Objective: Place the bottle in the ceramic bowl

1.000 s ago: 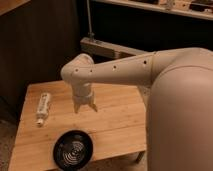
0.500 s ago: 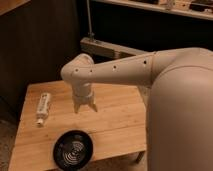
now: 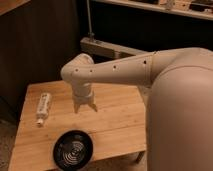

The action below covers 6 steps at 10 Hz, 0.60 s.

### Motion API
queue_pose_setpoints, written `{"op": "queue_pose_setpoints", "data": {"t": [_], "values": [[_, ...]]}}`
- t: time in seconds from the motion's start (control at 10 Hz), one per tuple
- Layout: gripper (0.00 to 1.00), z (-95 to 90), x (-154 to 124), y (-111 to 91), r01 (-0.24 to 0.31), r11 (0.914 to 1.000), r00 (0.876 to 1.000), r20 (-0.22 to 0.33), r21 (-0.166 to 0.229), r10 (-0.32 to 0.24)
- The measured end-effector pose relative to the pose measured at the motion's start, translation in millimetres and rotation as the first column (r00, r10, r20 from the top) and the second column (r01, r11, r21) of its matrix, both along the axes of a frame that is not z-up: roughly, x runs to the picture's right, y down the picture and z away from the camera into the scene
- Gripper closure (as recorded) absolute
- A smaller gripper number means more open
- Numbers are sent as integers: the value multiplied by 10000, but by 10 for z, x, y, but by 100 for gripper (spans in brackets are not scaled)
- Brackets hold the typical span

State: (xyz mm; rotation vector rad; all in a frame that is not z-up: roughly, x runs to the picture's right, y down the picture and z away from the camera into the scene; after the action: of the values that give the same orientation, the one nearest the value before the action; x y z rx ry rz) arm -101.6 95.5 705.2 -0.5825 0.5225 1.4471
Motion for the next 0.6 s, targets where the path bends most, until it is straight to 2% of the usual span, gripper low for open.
{"op": "queue_pose_setpoints", "data": {"t": [0.2,0.6], "values": [[35,65,-84,-94,276,9996,9994,194,52,-277],[35,255,-838,-408,1040,9944,9908,850,181,-1052]]}}
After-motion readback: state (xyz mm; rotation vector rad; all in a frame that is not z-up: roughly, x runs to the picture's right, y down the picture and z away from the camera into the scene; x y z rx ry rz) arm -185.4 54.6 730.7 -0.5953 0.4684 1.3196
